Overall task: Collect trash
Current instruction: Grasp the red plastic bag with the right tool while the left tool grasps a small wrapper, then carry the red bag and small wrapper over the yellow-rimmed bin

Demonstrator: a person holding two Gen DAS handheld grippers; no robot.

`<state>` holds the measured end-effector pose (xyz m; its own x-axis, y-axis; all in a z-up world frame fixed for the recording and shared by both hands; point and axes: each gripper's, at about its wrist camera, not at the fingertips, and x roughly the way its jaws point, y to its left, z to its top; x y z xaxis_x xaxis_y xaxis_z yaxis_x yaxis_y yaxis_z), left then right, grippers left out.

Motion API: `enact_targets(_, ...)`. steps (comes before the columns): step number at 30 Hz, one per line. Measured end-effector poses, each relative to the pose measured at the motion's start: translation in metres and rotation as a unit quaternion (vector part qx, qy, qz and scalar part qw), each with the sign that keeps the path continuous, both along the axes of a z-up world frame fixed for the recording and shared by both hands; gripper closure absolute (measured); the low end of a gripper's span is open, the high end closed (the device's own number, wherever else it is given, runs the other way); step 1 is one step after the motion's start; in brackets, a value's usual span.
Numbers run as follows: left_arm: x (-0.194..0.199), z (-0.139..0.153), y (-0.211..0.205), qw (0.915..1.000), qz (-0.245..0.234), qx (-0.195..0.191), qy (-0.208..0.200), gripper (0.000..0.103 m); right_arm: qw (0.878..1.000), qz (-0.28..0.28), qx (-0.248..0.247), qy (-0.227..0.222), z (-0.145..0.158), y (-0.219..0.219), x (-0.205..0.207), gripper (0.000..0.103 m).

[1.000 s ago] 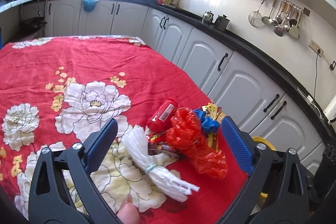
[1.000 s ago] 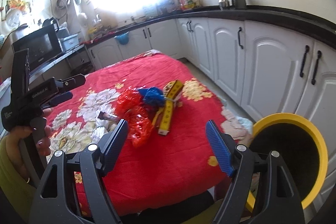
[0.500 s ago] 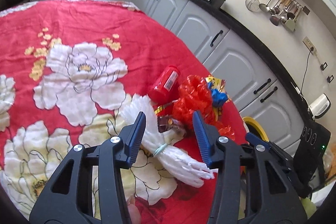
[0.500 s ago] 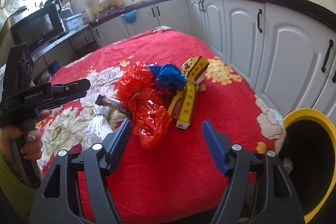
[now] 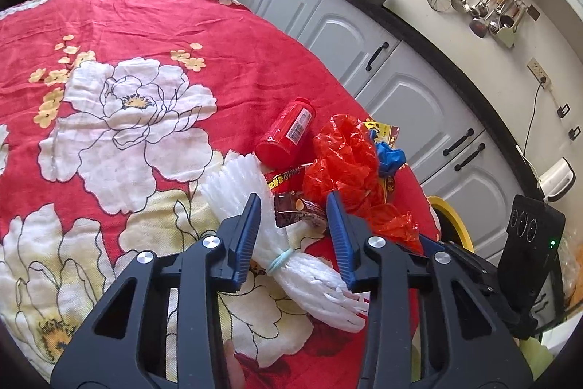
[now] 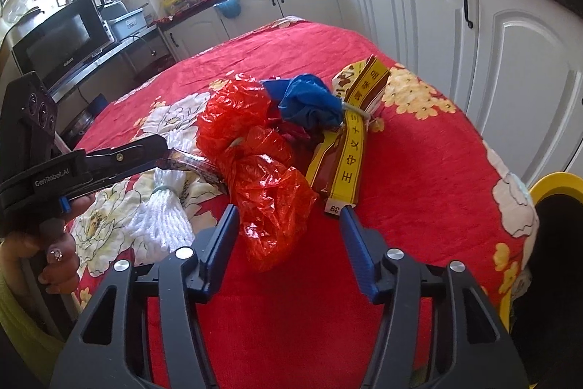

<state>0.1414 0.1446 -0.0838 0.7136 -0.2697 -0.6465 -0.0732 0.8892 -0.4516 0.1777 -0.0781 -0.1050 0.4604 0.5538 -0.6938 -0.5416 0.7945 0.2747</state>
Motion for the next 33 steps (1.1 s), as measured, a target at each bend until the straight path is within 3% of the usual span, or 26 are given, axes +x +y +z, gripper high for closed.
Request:
enact_targets(3, 0.001, -0.002, 0.0, 1.0, 0.0, 0.0, 0.003, 0.077, 1.0, 0.004, 0.003, 0.005, -0.002, 0.002, 0.001, 0.059)
enact_targets(7, 0.001, -0.002, -0.001, 1.0, -0.001, -0.002, 0.005, 0.082, 1.0, 0.014, 0.003, 0.005, -0.002, 0.006, -0.001, 0.079)
enact_targets(10, 0.0, 0.0, -0.003, 1.0, -0.008, -0.002, 0.004, 0.087, 1.0, 0.02, 0.005, 0.005, 0.0, 0.008, -0.005, 0.088)
enact_targets(17, -0.005, 0.011, -0.012, 0.9996, -0.022, 0.016, -0.004, 0.103, 0.999, 0.03, 0.015, -0.008, 0.01, 0.006, -0.015, 0.092)
enact_targets(33, -0.024, 0.062, -0.035, 0.9957, -0.047, 0.05, -0.062, 0.103, 0.997, 0.02, 0.064, -0.032, 0.049, -0.03, -0.038, 0.093)
